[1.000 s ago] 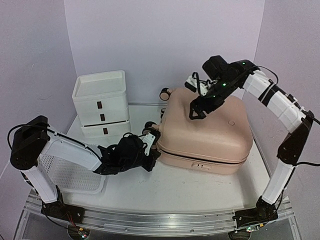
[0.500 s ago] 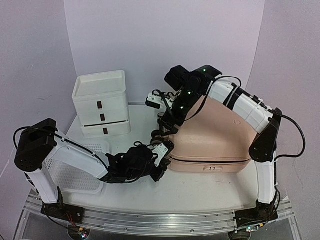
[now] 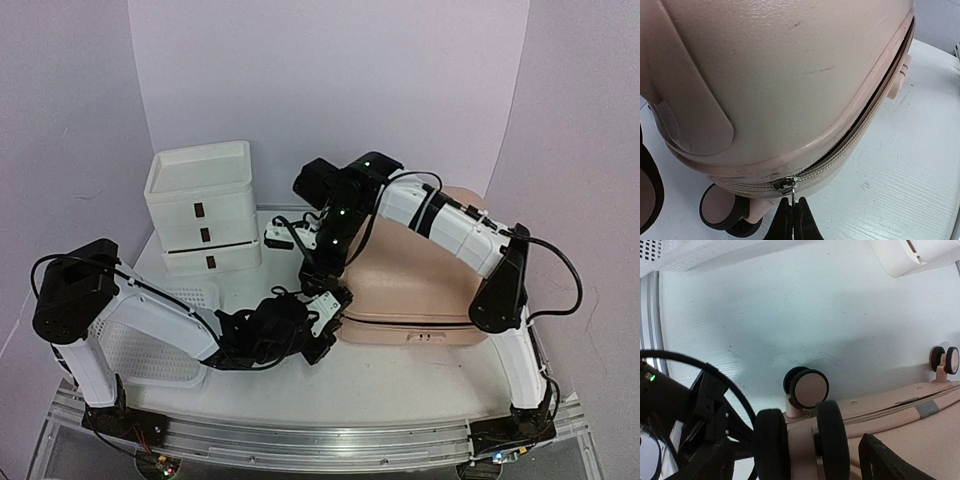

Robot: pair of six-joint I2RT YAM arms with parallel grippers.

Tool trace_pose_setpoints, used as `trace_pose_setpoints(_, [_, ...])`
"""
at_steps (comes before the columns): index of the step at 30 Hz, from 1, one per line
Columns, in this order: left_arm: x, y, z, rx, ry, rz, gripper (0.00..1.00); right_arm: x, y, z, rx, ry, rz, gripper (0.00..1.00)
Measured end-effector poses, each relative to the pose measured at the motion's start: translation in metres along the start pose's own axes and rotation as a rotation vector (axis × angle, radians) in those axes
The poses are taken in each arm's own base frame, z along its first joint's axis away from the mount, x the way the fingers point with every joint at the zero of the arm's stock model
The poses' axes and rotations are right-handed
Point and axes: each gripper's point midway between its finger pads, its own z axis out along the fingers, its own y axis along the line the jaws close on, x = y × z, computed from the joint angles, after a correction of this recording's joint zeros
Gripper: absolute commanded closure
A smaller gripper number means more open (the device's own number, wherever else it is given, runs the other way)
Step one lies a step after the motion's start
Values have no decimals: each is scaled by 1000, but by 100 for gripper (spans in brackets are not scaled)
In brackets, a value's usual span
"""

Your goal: Open, take out, and arrange the luggage

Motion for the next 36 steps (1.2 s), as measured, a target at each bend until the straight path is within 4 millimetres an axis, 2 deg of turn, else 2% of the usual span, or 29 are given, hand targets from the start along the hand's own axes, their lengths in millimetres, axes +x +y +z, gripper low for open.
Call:
trace_pose_setpoints(2, [0, 0, 0, -4, 0, 1, 100, -2, -1, 5, 3, 2, -10, 22])
trace_pose_setpoints(4, [1, 0, 0, -5, 1, 2, 100, -3, -1, 7, -1, 1, -18, 37])
trace_pose_setpoints(9, [0, 0, 0, -5, -2, -3, 100, -1, 1, 8, -19, -1, -41, 52])
trace_pose_setpoints(11, [1, 0, 0, -5, -3, -5, 100, -3, 1, 8, -41, -20, -45, 64])
trace_pose_setpoints(16, [2, 4, 0, 8, -27, -18, 100, -2, 0, 6, -116, -73, -37, 83])
trace_pose_setpoints(19, [4, 10, -1, 21, -51, -35, 100, -3, -1, 3, -150, -109, -42, 98])
trace_pose_setpoints(36, [2, 29, -19, 146, -201, -116, 100, -5, -1, -3, -205, -185, -85, 100])
